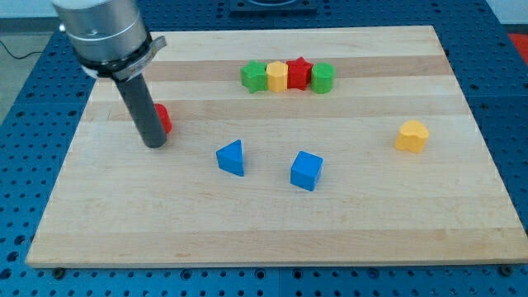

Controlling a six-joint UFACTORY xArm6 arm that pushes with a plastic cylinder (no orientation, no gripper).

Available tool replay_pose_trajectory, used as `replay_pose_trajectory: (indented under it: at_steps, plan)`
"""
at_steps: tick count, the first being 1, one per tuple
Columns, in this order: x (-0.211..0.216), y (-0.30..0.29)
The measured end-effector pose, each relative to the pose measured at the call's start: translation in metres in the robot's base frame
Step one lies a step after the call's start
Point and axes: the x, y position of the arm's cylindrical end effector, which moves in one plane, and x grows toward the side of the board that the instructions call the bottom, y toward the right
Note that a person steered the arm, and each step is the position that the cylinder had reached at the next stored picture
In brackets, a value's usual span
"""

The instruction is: Place red circle left side of green star

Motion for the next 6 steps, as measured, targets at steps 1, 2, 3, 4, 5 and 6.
replay_pose_trajectory:
  at_steps: [1,2,3,4,5,6]
  plan:
    - [0.018,-0.014]
    - [0.0,-0.026]
    - [-0.046,-0.002]
    - [-0.06,0.033]
    - [-0.059,0.032]
    - [-0.061,0.012]
